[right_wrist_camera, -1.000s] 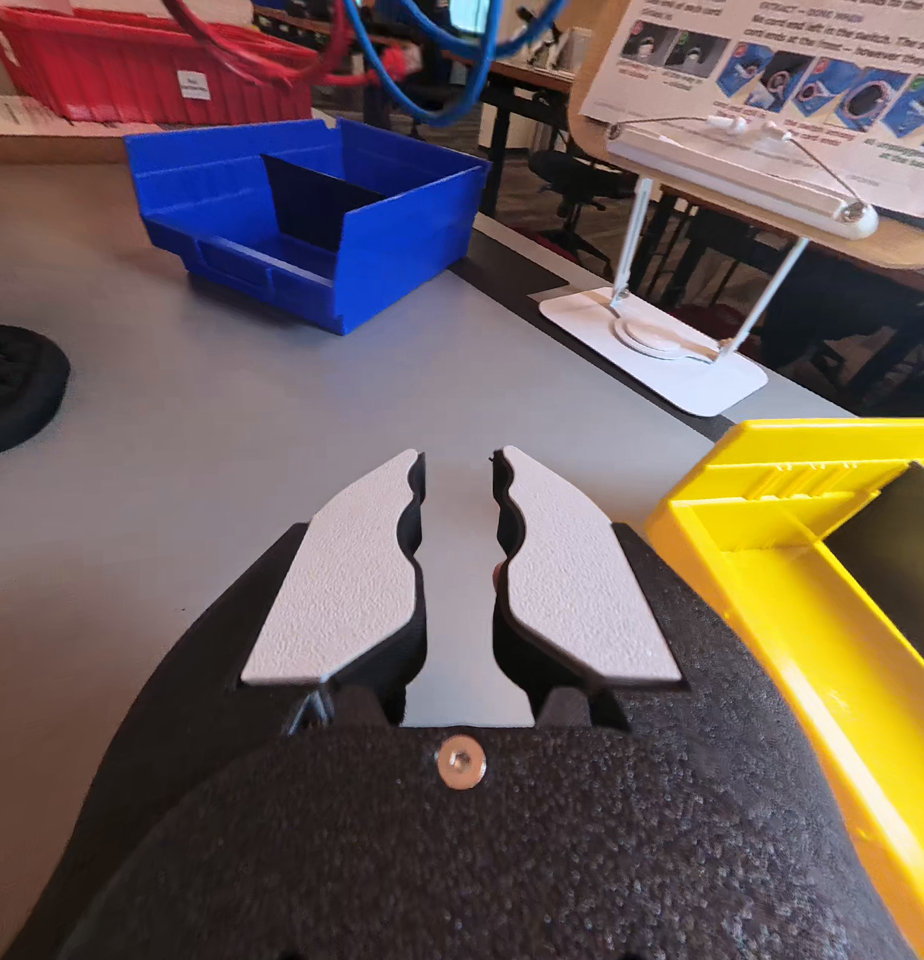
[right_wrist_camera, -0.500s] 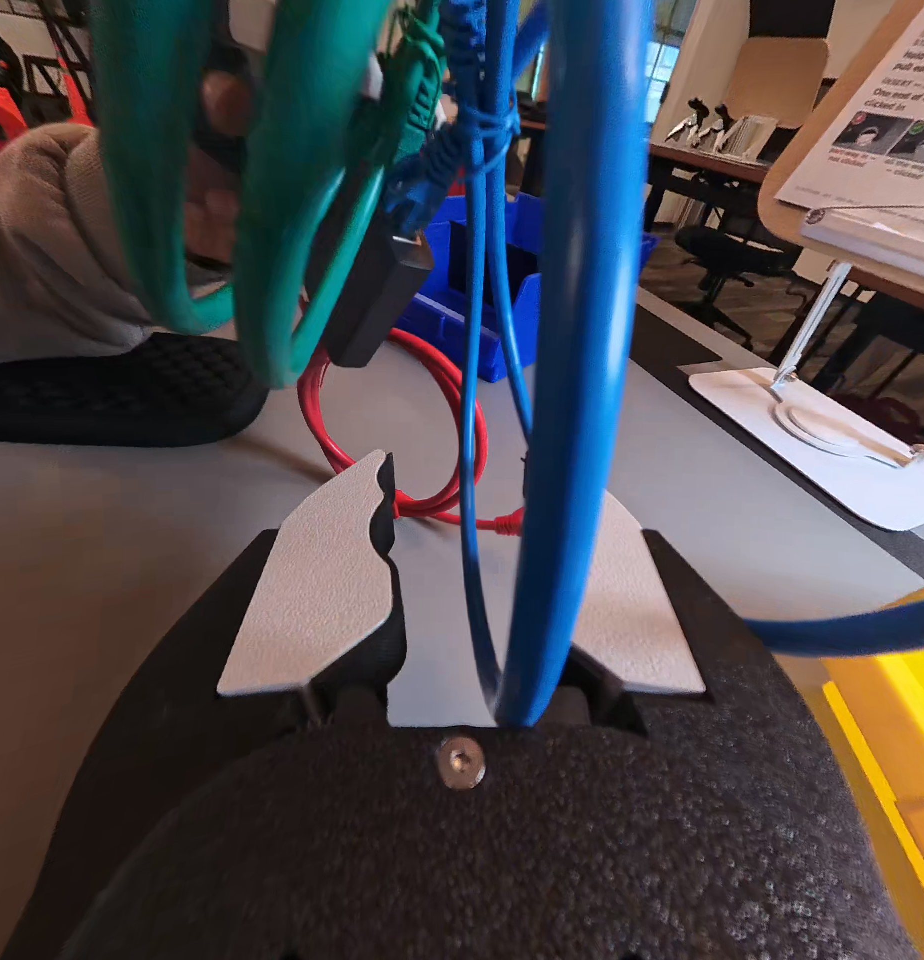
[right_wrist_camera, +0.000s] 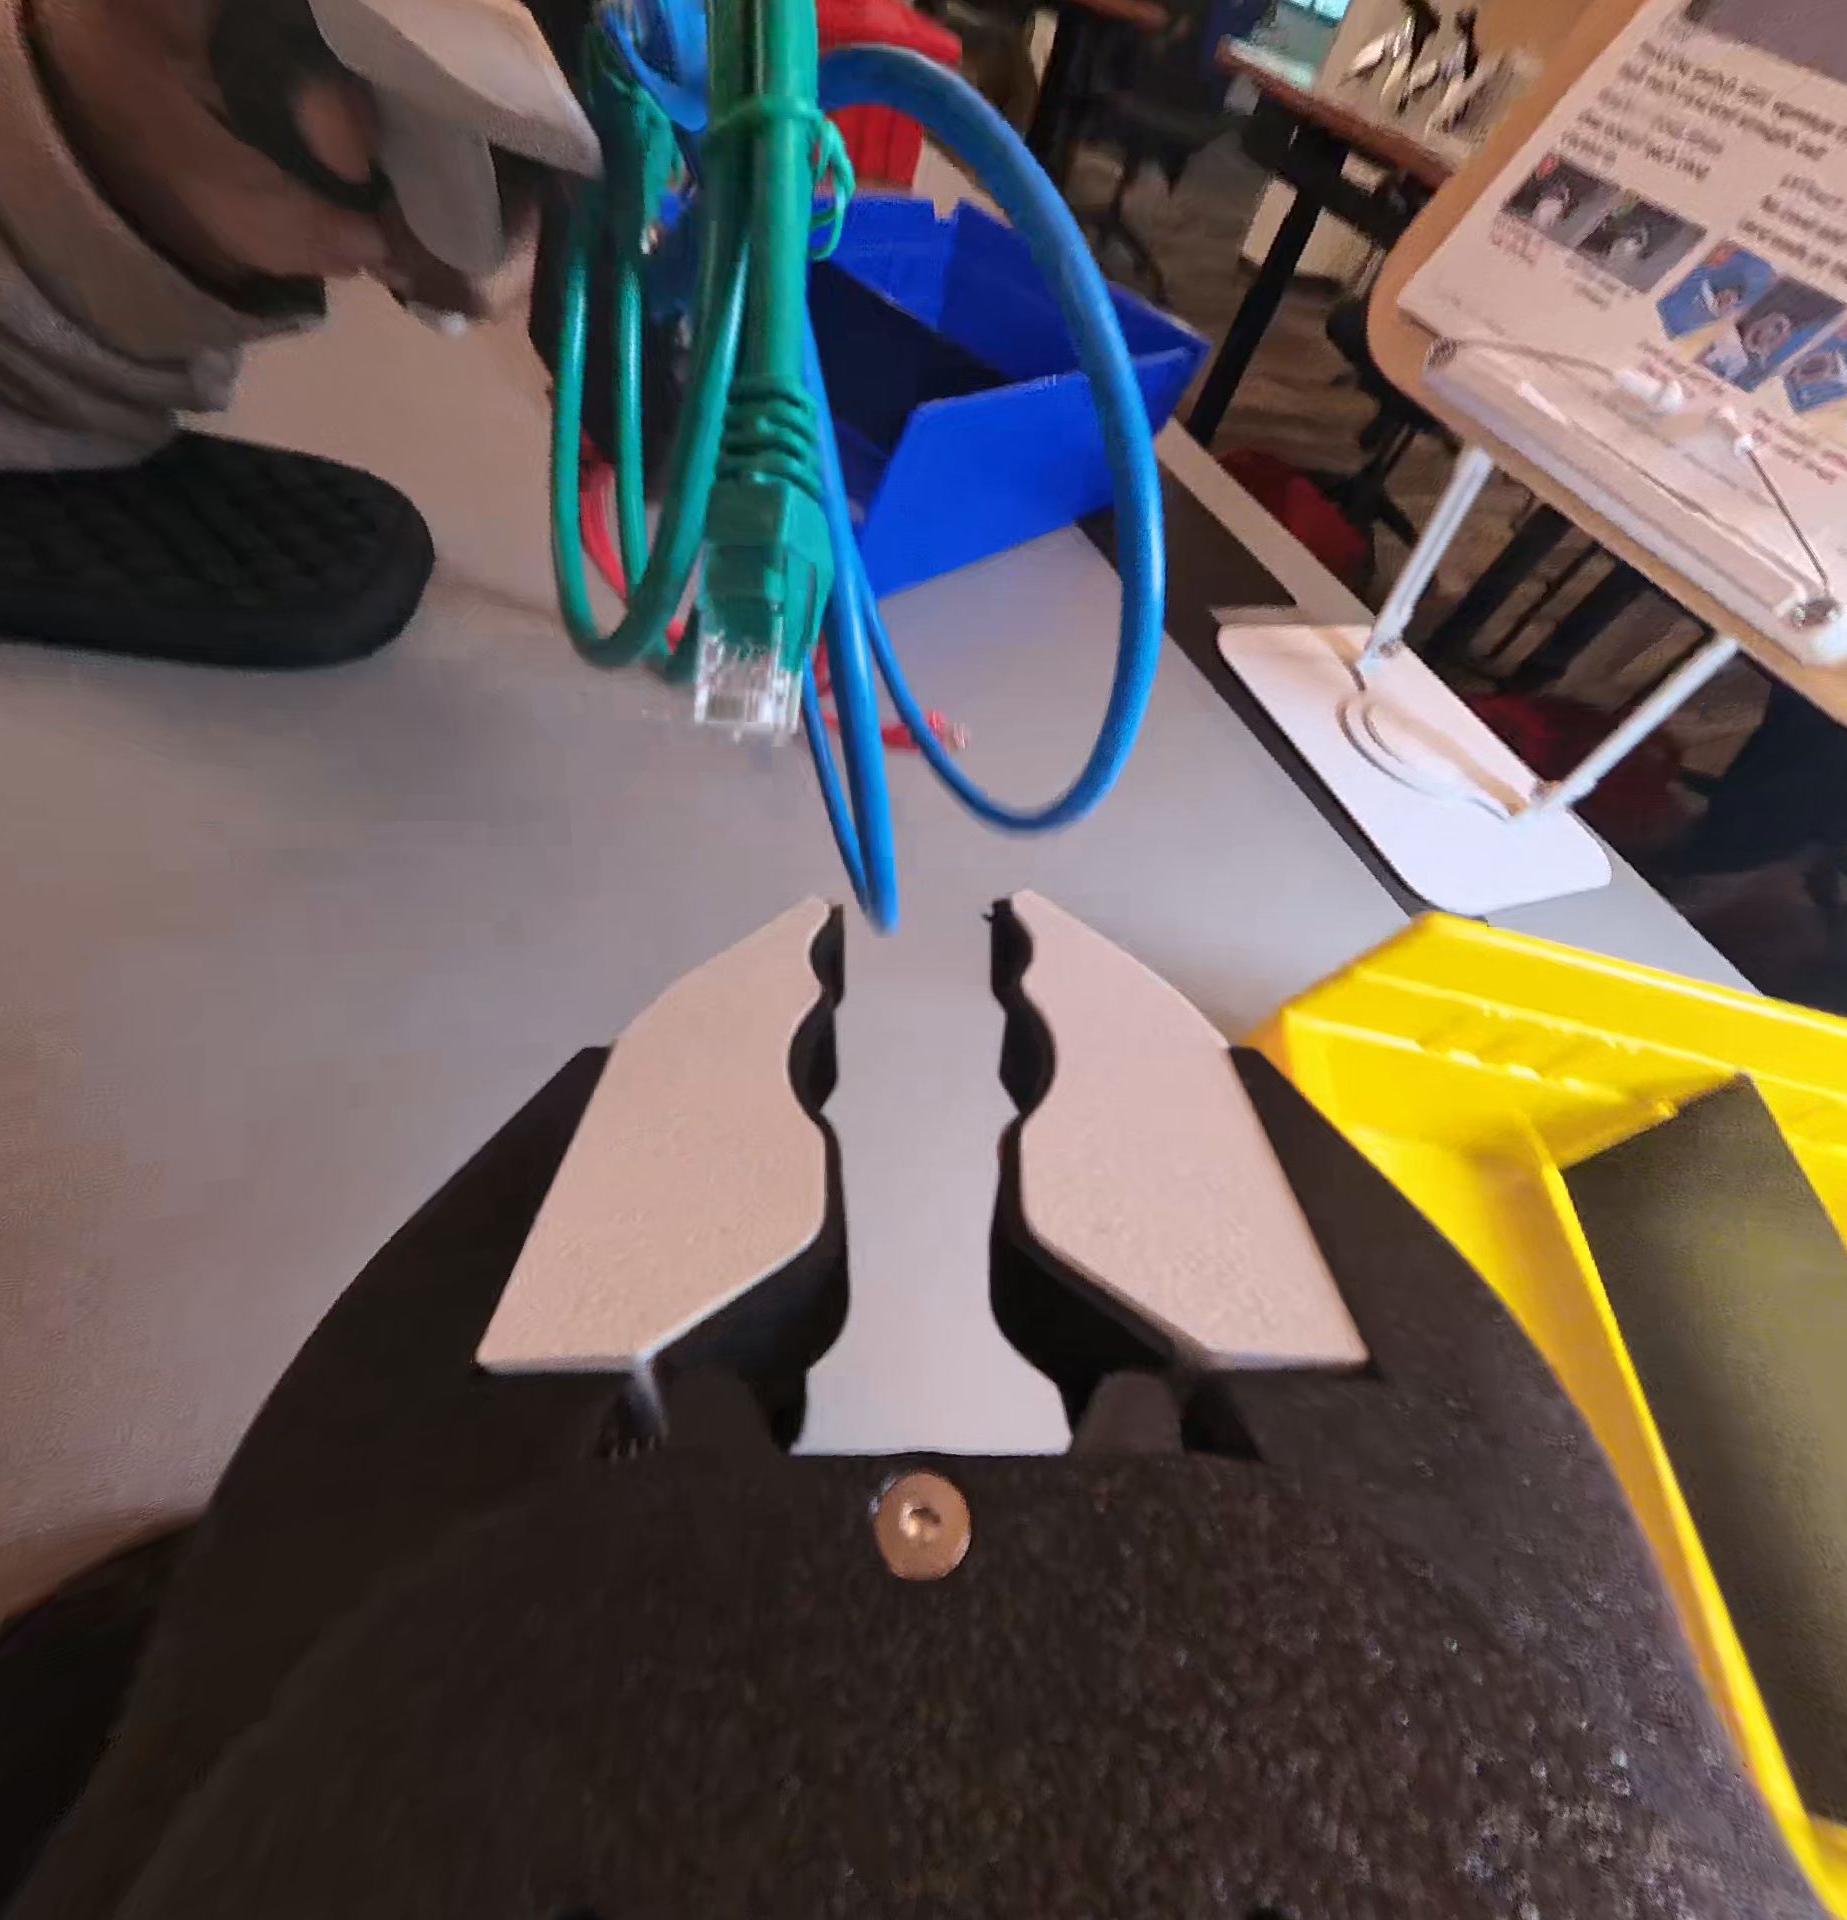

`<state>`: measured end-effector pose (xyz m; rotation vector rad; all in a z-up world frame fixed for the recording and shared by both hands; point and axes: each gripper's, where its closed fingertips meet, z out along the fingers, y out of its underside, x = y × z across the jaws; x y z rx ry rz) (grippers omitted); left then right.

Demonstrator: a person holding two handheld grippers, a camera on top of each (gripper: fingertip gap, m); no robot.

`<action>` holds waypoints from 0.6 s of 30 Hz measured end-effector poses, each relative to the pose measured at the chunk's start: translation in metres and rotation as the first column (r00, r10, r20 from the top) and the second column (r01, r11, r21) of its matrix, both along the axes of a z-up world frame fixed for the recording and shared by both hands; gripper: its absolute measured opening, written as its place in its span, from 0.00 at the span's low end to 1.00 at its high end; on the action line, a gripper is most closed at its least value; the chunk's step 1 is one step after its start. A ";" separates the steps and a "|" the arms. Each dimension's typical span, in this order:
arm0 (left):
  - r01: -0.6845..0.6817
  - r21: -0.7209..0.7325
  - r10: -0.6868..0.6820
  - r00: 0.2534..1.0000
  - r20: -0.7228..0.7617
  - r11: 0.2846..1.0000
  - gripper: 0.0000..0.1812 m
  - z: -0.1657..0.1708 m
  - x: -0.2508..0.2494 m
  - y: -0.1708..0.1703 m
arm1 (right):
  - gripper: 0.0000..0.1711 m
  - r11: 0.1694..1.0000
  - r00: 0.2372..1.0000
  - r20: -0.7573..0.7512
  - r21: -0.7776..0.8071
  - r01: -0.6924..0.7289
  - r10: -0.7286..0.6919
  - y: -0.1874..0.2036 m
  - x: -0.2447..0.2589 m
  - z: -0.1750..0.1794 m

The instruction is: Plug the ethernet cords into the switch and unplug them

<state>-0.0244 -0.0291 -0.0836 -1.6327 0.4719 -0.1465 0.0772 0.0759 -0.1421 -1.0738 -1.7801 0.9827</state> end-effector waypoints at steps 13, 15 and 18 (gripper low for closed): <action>-0.008 -0.108 -0.043 0.888 -0.457 0.994 0.09 -0.065 0.039 0.013 | 0.10 0.877 0.997 0.000 0.476 -0.072 0.082 -0.075 -0.037 0.002; 0.067 -0.157 -0.118 0.932 -0.342 0.985 0.16 -0.066 0.041 0.005 | 0.09 0.902 0.994 0.001 0.420 -0.098 0.107 -0.079 -0.034 0.004; 0.063 -0.176 -0.120 0.934 -0.335 0.982 0.24 -0.073 0.028 0.004 | 0.09 0.911 0.992 -0.016 0.397 -0.109 0.126 -0.077 -0.029 0.002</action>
